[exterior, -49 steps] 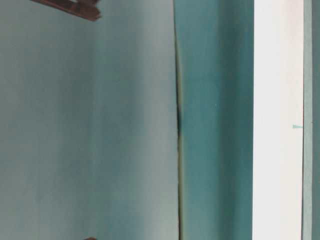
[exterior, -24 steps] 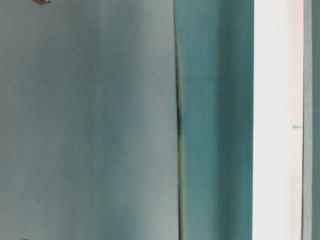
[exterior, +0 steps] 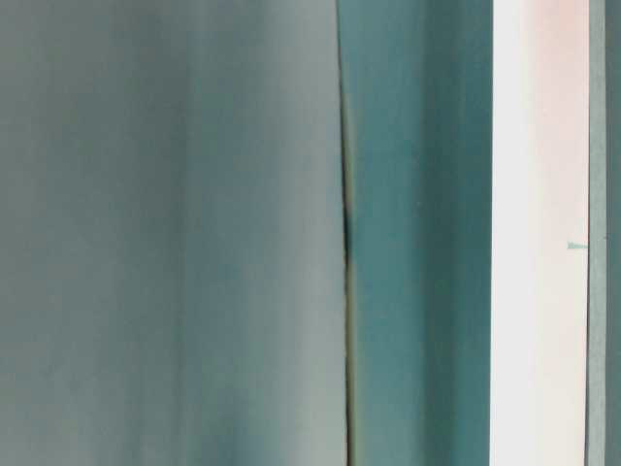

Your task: Lift a wooden board with both hands.

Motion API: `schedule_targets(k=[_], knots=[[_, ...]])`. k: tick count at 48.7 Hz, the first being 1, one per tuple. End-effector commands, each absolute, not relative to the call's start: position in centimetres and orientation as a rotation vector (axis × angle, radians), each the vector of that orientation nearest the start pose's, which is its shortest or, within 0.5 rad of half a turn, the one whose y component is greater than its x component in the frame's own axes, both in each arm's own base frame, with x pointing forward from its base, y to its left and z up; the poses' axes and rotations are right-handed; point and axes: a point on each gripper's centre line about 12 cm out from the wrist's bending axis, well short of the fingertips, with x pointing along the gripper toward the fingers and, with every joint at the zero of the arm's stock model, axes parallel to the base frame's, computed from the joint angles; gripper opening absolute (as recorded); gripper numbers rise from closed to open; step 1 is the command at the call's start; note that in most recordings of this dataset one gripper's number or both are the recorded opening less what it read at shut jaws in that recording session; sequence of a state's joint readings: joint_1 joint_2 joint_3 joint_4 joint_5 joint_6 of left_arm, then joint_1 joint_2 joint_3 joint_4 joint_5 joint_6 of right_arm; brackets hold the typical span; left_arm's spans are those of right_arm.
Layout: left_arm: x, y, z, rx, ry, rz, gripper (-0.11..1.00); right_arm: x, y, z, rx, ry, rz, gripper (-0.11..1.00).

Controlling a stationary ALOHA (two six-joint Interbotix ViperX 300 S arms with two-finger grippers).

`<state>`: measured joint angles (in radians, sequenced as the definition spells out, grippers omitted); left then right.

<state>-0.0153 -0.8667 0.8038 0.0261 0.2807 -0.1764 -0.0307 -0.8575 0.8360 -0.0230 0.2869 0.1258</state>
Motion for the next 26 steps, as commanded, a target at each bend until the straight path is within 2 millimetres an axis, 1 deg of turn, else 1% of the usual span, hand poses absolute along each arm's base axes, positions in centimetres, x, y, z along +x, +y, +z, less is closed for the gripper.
schedule_targets(k=[1, 15, 20, 26], knots=[[22.1, -0.2, 37.0, -0.151, 0.180, 0.007, 0.97, 22.0, -0.9, 35.4, 0.110, 0.204, -0.057, 0.95], [20.2, -0.1, 38.4, -0.155, 0.086, 0.003, 0.96, 20.6, -1.2, 35.4, 0.112, 0.159, -0.071, 0.95], [19.7, -0.1, 38.4, -0.160, 0.075, 0.002, 0.96, 20.1, -1.2, 35.5, 0.111, 0.133, -0.071, 0.95], [19.7, -0.2, 38.2, -0.163, 0.080, 0.001, 0.96, 19.5, -1.3, 35.7, 0.111, 0.114, -0.077, 0.95]])
